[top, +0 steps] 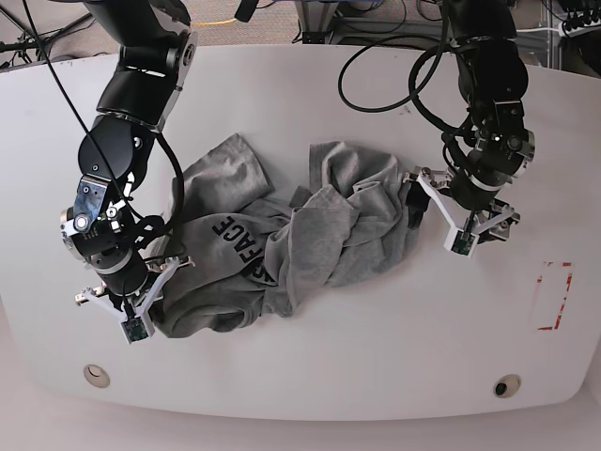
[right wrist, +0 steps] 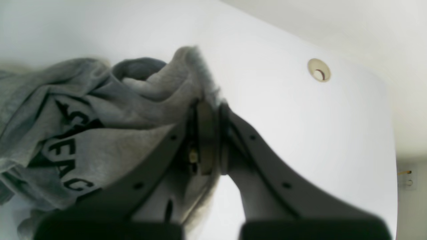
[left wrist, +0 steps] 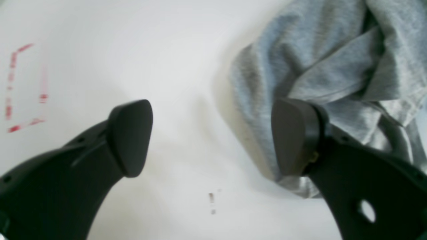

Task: Fold the T-shirt properly
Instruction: 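Pull both grippers apart, stretching the grey shirt between them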

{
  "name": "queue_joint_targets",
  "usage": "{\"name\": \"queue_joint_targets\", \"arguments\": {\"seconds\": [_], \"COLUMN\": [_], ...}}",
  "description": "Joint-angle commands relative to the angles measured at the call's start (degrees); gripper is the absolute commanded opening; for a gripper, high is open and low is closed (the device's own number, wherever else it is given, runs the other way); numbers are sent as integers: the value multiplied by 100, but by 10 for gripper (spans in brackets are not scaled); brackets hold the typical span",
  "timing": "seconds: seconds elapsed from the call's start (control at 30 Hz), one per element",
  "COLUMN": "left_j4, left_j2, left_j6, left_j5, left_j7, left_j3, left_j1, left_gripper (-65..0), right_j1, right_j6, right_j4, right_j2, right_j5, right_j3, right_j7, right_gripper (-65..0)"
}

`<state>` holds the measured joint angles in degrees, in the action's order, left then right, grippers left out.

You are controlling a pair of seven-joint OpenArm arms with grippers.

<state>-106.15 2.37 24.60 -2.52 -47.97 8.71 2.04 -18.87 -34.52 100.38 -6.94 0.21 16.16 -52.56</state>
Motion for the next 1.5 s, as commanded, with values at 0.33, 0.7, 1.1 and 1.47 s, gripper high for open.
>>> {"name": "queue_joint_targets", "arguments": {"seconds": [0.33,0.7,1.1,1.47], "left_j4": [1652,2593,2276,676], "left_j2": [-242,-242,-321,-48], "left_j6": [103,111,111,111], "left_j5": [-42,-42,-33,-33], "left_j7": [871,915,898,511], "left_j3": [13,4,4,13], "left_j1": [-508,-991,-1000,-833], "left_gripper": [-114,-256,-650,-649], "right_j1": [-25,90,46,-526], "right_j6": [28,28,28,46], "right_j4": [85,76,-354,-794], "right_j2": [-49,-58,-75,-225], "right_j5": [45,45,19,10], "right_j3": [-30,-30,-30,-38], "right_j7": [179,179,179,179], "right_gripper": [-650,-650,-650,-650]}}
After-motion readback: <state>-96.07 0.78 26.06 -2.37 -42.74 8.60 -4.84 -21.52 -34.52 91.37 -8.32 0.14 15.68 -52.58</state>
